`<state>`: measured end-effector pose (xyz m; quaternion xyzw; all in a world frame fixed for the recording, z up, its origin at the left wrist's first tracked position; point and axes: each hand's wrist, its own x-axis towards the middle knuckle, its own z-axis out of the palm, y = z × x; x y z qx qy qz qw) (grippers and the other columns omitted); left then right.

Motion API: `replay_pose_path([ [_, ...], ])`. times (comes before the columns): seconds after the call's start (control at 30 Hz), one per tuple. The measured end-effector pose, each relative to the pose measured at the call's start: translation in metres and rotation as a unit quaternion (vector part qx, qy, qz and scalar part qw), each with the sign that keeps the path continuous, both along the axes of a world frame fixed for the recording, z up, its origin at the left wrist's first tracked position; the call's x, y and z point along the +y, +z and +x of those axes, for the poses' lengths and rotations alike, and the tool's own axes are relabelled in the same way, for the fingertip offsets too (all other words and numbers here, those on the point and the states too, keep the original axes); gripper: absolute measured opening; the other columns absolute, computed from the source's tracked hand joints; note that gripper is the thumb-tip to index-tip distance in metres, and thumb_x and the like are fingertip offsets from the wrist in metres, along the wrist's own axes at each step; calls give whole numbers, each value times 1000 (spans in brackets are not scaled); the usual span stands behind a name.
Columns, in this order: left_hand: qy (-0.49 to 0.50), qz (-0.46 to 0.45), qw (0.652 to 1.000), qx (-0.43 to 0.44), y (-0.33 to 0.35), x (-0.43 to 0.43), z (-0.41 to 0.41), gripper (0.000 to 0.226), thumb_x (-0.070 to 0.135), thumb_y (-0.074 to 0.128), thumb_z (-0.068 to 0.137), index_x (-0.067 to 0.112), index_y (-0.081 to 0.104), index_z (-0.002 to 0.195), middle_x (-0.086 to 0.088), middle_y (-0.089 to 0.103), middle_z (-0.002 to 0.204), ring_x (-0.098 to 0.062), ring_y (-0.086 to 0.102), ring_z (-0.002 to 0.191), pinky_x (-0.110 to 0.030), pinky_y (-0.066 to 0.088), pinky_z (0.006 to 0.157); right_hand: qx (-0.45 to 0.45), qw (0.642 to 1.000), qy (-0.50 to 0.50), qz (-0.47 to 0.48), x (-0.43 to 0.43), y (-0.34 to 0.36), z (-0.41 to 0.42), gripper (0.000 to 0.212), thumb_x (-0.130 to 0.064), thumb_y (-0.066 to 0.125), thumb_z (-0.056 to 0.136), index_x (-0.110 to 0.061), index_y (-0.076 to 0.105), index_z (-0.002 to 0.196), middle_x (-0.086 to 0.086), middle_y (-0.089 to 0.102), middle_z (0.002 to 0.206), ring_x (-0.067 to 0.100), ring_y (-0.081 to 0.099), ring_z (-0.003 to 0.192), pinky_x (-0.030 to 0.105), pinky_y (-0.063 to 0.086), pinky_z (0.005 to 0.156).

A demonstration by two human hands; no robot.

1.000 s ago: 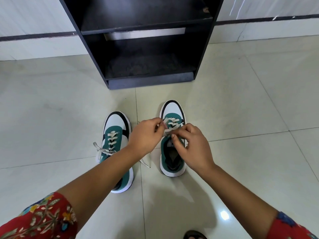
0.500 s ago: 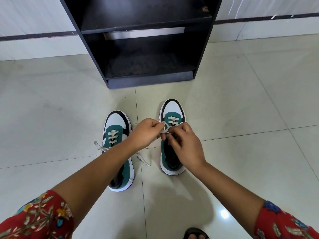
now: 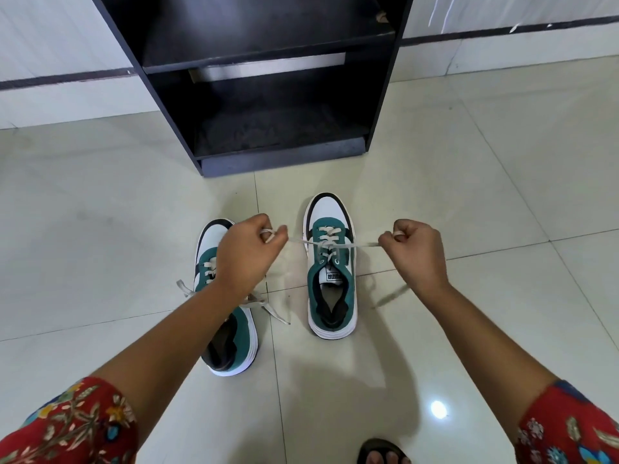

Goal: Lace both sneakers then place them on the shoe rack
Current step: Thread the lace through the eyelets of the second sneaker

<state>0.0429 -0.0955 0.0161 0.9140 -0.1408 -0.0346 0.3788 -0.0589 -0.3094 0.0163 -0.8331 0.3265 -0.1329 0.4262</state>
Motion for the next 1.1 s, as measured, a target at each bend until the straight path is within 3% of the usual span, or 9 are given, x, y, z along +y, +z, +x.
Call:
replay_pose_path([
  [0.13,-30,145,989,2,-15,9,5,11,9,54,75,15,48,68,3,50,58,-23,49,58,-28,32,54,267,938,120,-189,-8,-13,-12,6,-18,58,71,-15,54,68,8,62,73,34,56,72,28,33,55],
  [0.23,-160,294,940,-56,-32,15,4,33,10,58,74,18,58,106,-4,64,102,-30,57,97,-38,40,81,422,859,235,-169,-3,-29,-19,32,-32,59,78,-22,58,108,5,63,111,28,59,102,31,40,76],
  [0.33,-250,183,946,-97,-38,7,-6,31,24,54,85,26,62,115,1,62,116,-23,55,109,-39,38,94,279,910,243,-187,4,-31,-18,32,-34,49,87,-27,58,117,3,62,115,27,55,109,37,40,88],
  [0.43,-256,77,962,-50,-39,-3,-16,25,30,51,90,24,67,108,5,64,114,-17,56,108,-30,38,90,99,963,219,-120,17,-20,-11,21,-36,54,87,-22,67,95,0,67,101,22,57,98,35,44,81],
  [0.57,-228,73,969,-60,-38,-10,-18,10,23,60,87,18,66,94,3,67,108,-18,59,103,-29,41,88,93,964,227,-102,34,-17,-6,17,-35,63,82,-18,62,80,0,67,89,19,60,86,34,48,74],
  [0.8,-230,80,966,-85,-33,-13,-23,21,17,54,91,12,67,107,-8,69,95,-27,61,91,-35,49,75,105,961,226,-117,40,-17,-6,18,-21,41,95,-8,52,100,13,67,88,32,60,79,34,39,64],
  [0.87,-237,88,963,-95,-32,-13,-22,21,18,55,90,12,69,105,-10,69,92,-29,63,87,-32,47,70,126,955,228,-140,42,-17,-4,31,-30,39,96,-8,55,83,13,62,73,31,55,70,35,36,61],
  [1.0,-225,96,965,-99,-33,-9,-18,20,23,55,90,14,71,98,-5,70,91,-26,65,82,-25,41,65,110,980,122,114,36,-21,3,46,-37,59,87,-17,42,50,-5,29,42,11,27,39,26,22,44],
  [1.1,-218,91,969,-67,-38,-4,-20,23,27,52,90,17,72,97,-1,70,90,-23,65,80,-29,47,65,66,923,-13,380,37,-26,2,35,-19,60,87,-13,48,54,-8,31,40,4,20,30,16,18,32],
])
